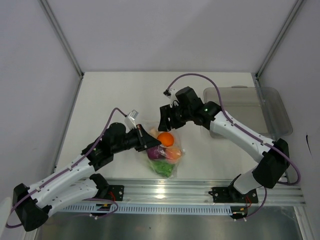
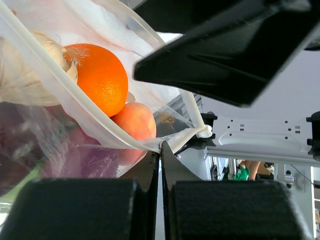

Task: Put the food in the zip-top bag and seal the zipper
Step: Adjust the zipper food storage bag at the center of the board.

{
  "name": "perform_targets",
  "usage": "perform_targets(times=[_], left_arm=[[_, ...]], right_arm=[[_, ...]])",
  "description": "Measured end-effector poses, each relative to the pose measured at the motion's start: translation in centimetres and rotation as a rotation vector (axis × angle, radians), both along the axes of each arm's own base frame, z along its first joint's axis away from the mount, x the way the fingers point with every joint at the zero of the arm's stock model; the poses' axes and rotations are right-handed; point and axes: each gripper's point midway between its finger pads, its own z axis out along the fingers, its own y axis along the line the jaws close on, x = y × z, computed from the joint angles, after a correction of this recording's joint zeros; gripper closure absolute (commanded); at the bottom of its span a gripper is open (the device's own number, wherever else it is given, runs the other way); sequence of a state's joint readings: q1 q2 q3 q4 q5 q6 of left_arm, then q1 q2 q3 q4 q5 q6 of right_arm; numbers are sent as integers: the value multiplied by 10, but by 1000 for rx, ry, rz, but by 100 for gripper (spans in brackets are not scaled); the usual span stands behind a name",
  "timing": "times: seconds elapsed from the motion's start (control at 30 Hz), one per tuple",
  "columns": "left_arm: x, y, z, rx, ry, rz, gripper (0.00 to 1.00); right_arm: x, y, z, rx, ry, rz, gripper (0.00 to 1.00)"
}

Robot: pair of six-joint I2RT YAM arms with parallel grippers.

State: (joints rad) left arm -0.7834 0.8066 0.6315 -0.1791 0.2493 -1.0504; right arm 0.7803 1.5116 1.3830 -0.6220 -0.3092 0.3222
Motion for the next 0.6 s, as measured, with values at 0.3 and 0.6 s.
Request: perform_targets(times=[0.3,0.6], left_arm=[[4,0,4,-16,-6,24,99],[4,0,5,-20,-8,24,100]], right_arm=[[-10,-34,45,11,-121,-64,20],[-80,-84,47,131,-192,-12,28]])
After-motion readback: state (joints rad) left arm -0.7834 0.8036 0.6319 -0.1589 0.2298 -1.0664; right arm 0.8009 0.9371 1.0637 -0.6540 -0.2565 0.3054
